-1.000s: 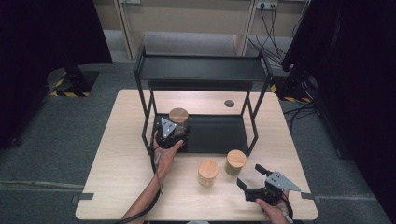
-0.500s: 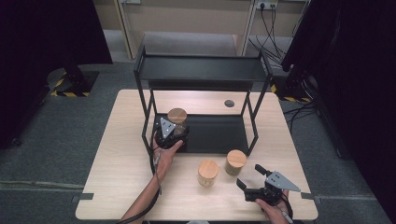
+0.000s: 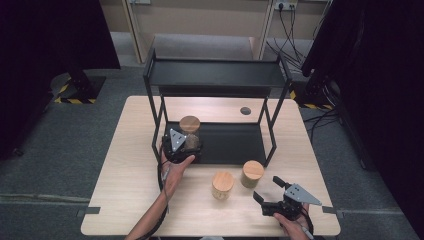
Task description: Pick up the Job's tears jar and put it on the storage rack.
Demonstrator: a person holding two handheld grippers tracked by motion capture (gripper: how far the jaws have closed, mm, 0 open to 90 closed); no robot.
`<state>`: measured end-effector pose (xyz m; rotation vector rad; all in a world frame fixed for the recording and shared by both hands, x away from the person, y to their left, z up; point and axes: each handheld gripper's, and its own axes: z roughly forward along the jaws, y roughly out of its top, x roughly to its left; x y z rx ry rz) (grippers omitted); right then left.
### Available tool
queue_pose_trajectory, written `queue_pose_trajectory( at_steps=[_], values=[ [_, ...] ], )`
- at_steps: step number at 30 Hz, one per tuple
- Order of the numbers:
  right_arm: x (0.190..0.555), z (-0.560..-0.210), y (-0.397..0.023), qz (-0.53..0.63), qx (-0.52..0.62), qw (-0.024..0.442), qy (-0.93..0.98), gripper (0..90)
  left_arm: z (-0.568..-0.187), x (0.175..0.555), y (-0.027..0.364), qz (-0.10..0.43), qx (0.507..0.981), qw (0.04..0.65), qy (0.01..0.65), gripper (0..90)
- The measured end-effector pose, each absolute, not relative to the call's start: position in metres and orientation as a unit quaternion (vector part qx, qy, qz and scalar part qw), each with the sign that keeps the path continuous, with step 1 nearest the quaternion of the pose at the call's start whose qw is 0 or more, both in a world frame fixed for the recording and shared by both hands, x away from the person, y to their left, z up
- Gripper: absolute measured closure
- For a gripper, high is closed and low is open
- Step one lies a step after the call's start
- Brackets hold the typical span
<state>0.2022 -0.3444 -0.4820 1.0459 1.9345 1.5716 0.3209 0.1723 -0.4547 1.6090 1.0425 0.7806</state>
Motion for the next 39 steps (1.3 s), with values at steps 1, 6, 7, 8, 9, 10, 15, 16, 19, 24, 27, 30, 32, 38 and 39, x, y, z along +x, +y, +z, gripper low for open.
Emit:
queue_pose_trajectory(
  at_steps=[1,6,7,8,9,10,15,16,19,24,27,30,32,38,39],
  values=[
    [0.202,-0.482,-0.344,0.567,0.378,0.218,0.699,0.9,-0.454,0.320,0.173,0.323,0.667,0.512,0.434,0.5],
    [0.202,-0.482,-0.344,0.568,0.379,0.218,0.698,0.9,-0.451,0.312,0.178,0.319,0.669,0.515,0.430,0.4],
    [0.202,-0.482,-0.344,0.568,0.379,0.218,0.698,0.9,-0.451,0.312,0.178,0.319,0.669,0.515,0.430,0.4],
    [0.202,-0.482,-0.344,0.568,0.379,0.217,0.698,0.9,-0.451,0.311,0.179,0.318,0.669,0.517,0.428,0.4],
    [0.202,-0.482,-0.344,0.567,0.379,0.217,0.698,0.9,-0.451,0.309,0.180,0.318,0.669,0.519,0.427,0.4],
    [0.202,-0.482,-0.344,0.568,0.379,0.217,0.698,0.9,-0.450,0.308,0.181,0.316,0.670,0.520,0.426,0.4],
    [0.202,-0.482,-0.344,0.568,0.378,0.216,0.699,0.9,-0.450,0.301,0.182,0.314,0.674,0.521,0.419,0.4],
    [0.202,-0.482,-0.344,0.568,0.378,0.216,0.699,0.9,-0.450,0.300,0.182,0.313,0.674,0.522,0.418,0.4],
    [0.203,-0.482,-0.344,0.568,0.379,0.216,0.698,0.9,-0.448,0.294,0.183,0.313,0.676,0.521,0.416,0.4],
    [0.204,-0.483,-0.344,0.571,0.379,0.213,0.697,0.9,-0.446,0.286,0.185,0.313,0.677,0.523,0.412,0.4],
    [0.204,-0.483,-0.343,0.571,0.378,0.211,0.697,0.9,-0.446,0.281,0.186,0.312,0.677,0.525,0.410,0.4],
    [0.204,-0.483,-0.343,0.572,0.378,0.210,0.697,0.9,-0.445,0.275,0.189,0.311,0.679,0.526,0.407,0.5],
    [0.204,-0.483,-0.343,0.573,0.379,0.209,0.696,0.9,-0.445,0.271,0.191,0.308,0.678,0.529,0.406,0.5],
    [0.204,-0.484,-0.343,0.574,0.379,0.208,0.695,0.9,-0.445,0.256,0.195,0.308,0.675,0.539,0.398,0.5],
    [0.204,-0.484,-0.343,0.574,0.379,0.209,0.695,0.9,-0.445,0.254,0.196,0.306,0.675,0.541,0.398,0.5]
  ],
)
